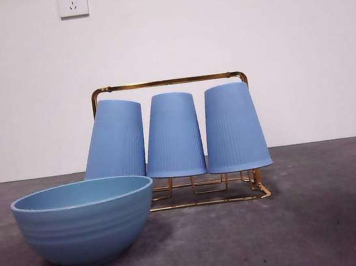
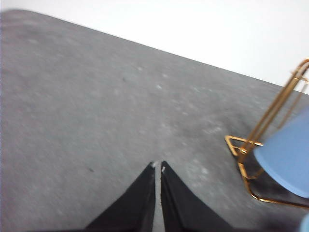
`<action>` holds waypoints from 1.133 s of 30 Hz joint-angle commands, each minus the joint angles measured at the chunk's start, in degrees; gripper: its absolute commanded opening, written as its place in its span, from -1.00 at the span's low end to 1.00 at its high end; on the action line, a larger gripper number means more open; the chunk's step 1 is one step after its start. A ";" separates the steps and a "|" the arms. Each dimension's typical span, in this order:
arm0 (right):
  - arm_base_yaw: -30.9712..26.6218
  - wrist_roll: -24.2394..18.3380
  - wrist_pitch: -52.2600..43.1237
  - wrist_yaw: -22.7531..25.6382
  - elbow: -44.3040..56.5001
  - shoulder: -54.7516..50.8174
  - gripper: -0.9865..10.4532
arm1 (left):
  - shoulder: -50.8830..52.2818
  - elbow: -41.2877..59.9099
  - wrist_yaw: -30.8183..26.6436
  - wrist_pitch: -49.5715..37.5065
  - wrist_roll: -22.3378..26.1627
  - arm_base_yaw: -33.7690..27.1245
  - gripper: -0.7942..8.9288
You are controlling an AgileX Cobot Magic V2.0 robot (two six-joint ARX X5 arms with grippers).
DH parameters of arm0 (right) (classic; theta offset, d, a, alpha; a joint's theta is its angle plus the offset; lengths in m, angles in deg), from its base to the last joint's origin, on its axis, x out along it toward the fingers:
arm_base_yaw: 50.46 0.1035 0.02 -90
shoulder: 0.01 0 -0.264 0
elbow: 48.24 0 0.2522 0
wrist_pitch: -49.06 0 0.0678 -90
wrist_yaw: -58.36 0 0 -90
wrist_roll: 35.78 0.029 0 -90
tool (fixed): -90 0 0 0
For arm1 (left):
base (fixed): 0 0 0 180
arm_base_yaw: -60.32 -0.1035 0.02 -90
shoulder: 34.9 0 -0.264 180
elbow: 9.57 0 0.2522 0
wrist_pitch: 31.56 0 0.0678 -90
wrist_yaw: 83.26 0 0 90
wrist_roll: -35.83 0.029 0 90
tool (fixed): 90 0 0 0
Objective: Right arm lift cup from the cupboard, then place it on the right of the bowl
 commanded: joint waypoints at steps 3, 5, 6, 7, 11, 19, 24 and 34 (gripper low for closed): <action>0.20 5.20 2.03 -0.24 -4.74 0.26 -0.81 | -2.14 -4.55 0.59 0.11 -4.76 1.16 -0.81; 0.20 6.71 2.71 -0.28 -7.54 1.05 -0.81 | -3.85 -6.56 0.57 0.11 -5.55 1.55 -0.81; 0.20 7.10 2.97 -0.28 -8.74 1.55 -0.81 | -4.68 -7.45 0.59 0.15 -6.14 1.73 -0.81; 0.22 7.50 3.32 -0.31 -10.12 2.16 -0.81 | -5.66 -8.48 0.59 0.20 -6.56 1.95 -0.81; 0.24 7.80 5.99 -1.70 -16.83 5.77 -0.81 | -10.64 -13.81 0.79 0.22 -7.67 2.99 -0.81; 0.31 4.48 14.49 -9.46 -28.39 14.19 -0.81 | -22.71 -27.26 5.16 3.28 -6.47 5.20 -0.81; 2.01 -0.74 17.77 -15.89 -34.32 19.21 -0.81 | -30.73 -34.97 12.61 7.72 -3.76 7.17 -0.81; 8.09 -12.13 28.76 -20.22 -42.84 28.37 -0.81 | -42.40 -44.19 24.52 14.40 0.94 13.44 -0.81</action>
